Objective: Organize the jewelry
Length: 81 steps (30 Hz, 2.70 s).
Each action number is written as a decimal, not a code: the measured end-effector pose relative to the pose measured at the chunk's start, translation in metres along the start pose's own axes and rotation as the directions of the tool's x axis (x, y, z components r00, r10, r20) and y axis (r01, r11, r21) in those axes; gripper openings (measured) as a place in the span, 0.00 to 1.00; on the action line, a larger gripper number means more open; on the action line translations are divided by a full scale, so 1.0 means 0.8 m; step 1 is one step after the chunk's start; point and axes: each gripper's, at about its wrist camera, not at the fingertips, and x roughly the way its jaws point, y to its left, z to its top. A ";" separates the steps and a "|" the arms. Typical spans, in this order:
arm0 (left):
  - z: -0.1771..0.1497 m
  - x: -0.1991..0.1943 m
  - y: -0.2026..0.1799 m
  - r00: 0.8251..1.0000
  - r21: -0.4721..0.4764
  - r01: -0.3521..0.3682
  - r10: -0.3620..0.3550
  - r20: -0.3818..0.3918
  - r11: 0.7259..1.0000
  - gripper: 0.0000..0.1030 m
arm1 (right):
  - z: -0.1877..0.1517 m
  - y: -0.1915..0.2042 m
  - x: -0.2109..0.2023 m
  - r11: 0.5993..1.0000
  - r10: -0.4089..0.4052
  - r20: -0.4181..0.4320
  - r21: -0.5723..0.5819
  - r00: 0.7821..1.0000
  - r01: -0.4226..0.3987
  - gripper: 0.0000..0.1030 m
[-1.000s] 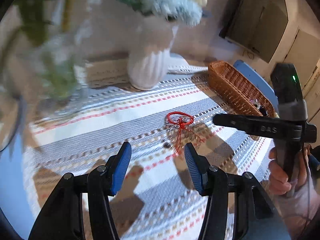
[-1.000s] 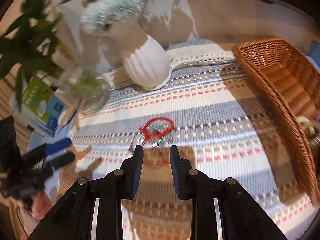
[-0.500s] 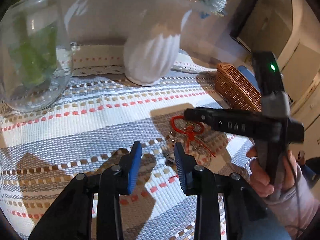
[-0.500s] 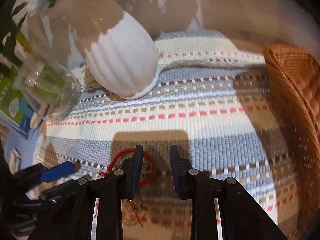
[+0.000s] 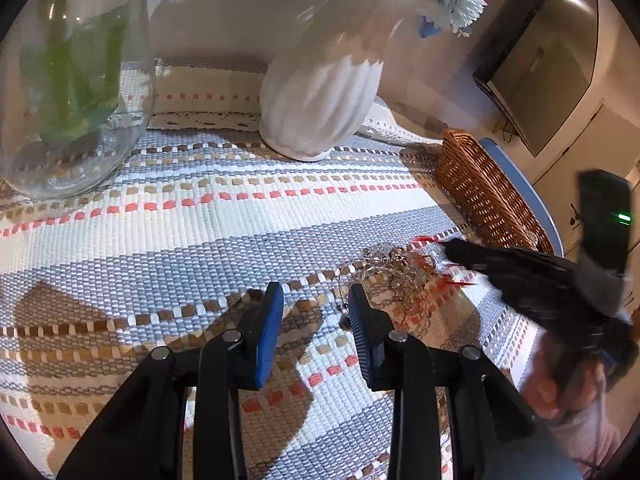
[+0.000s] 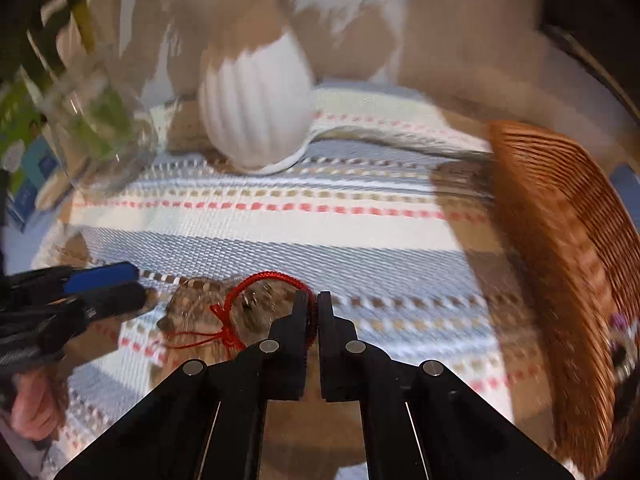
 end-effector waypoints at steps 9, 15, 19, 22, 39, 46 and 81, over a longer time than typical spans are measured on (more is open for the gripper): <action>0.003 0.015 -0.023 0.998 0.031 0.023 -0.021 -0.058 0.999 0.33 | -0.060 -0.039 -0.115 0.990 0.089 0.112 0.097 0.990 -0.100 0.04; 0.005 0.032 -0.061 0.985 0.140 -0.157 0.165 -0.049 0.978 0.22 | -0.097 -0.045 -0.118 0.990 0.096 0.075 0.101 0.993 -0.103 0.04; -0.007 0.032 -0.082 0.974 0.225 -0.214 0.224 -0.020 0.951 0.02 | -0.109 -0.054 -0.108 0.983 0.119 0.055 0.133 0.991 -0.126 0.04; -0.023 0.007 -0.089 0.982 0.248 -0.184 0.187 0.010 0.951 0.02 | -0.121 -0.059 -0.112 0.983 0.120 0.049 0.133 0.992 -0.125 0.05; -0.061 -0.112 -0.097 0.998 0.214 0.013 -0.026 0.062 0.977 0.00 | -0.165 -0.072 -0.146 0.972 0.154 0.050 0.171 0.987 -0.160 0.13; -0.060 -0.034 -0.129 0.996 0.353 0.022 0.009 -0.086 0.935 0.00 | -0.171 -0.066 -0.143 0.982 0.122 0.026 0.139 0.992 -0.124 0.30; -0.039 -0.070 -0.152 0.975 0.396 0.221 -0.211 -0.068 0.891 0.05 | -0.152 0.034 -0.095 0.971 -0.069 -0.035 -0.230 0.997 0.060 0.04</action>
